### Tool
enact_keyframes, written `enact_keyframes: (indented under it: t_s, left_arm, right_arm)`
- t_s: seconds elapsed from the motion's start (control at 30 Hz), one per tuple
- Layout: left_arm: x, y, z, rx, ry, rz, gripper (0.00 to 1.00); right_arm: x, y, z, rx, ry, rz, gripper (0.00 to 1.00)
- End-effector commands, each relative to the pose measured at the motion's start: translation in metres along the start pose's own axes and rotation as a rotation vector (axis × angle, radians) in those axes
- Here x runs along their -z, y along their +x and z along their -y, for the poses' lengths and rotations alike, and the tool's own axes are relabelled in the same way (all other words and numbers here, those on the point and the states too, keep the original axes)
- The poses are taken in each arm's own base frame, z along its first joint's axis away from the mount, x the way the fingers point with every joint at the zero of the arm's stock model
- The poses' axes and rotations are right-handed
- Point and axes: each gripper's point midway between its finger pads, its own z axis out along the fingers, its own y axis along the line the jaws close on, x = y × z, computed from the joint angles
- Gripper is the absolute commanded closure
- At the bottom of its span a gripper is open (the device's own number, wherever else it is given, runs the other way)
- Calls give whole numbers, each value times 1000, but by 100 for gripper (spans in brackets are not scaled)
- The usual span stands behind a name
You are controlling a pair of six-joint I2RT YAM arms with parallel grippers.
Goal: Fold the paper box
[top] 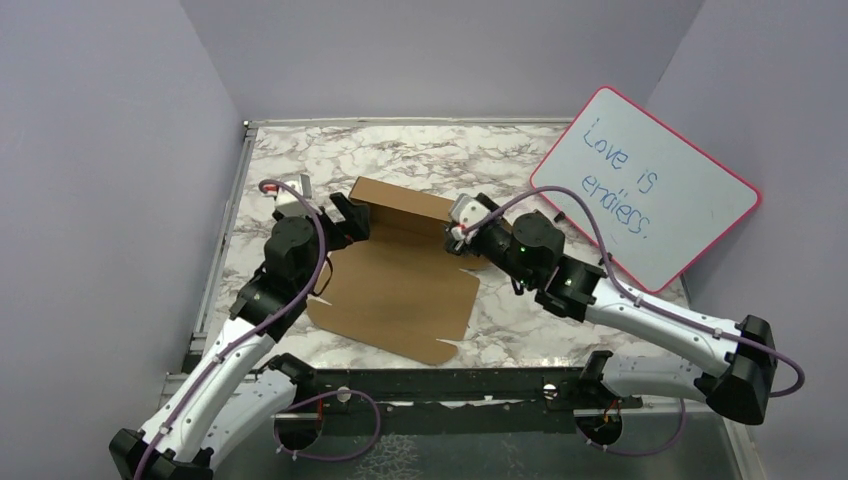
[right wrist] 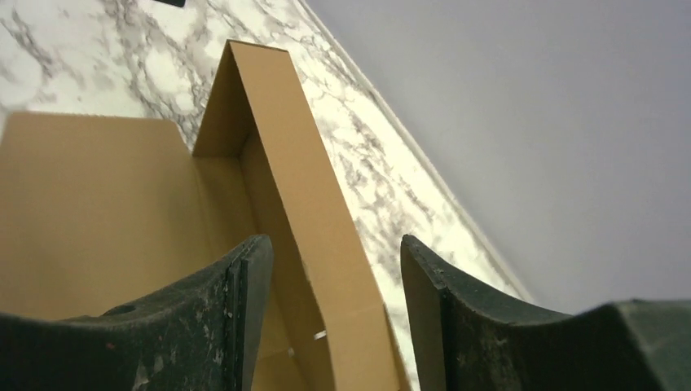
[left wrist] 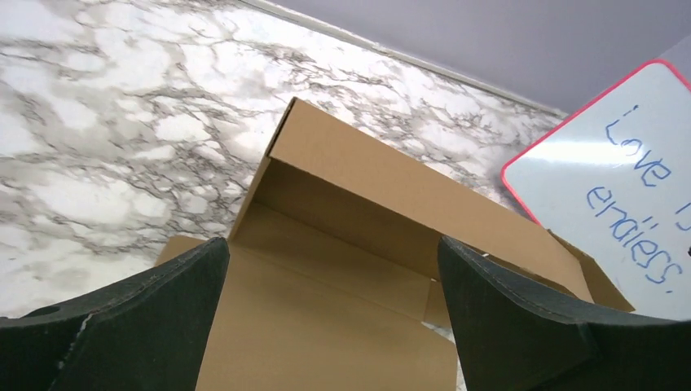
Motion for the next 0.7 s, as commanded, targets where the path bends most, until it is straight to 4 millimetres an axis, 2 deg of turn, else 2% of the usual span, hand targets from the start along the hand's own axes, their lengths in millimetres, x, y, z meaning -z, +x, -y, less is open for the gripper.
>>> enact_keyframes:
  t_s: [0.0, 0.13, 0.17, 0.27, 0.4, 0.67]
  left_arm:
    - [-1, -3, -11, -190, -79, -132, 1]
    - [-23, -12, -3, -293, -48, -209, 1]
    - [-28, -18, -1, -299, -38, -217, 1]
    - [-47, -24, -8, -283, -17, -259, 1]
    - [-69, -26, -22, -248, 1, -313, 4]
    - [-100, -15, -28, -251, 42, -378, 9]
  right_arm:
    - [22, 7, 10, -418, 125, -99, 36]
    - [33, 12, 13, -603, 194, -114, 38]
    - [36, 20, 10, -646, 213, -151, 38]
    - [39, 29, 10, -731, 266, -183, 39]
    - [34, 33, 5, -828, 286, -167, 39]
    - [17, 53, 9, -932, 380, -170, 43]
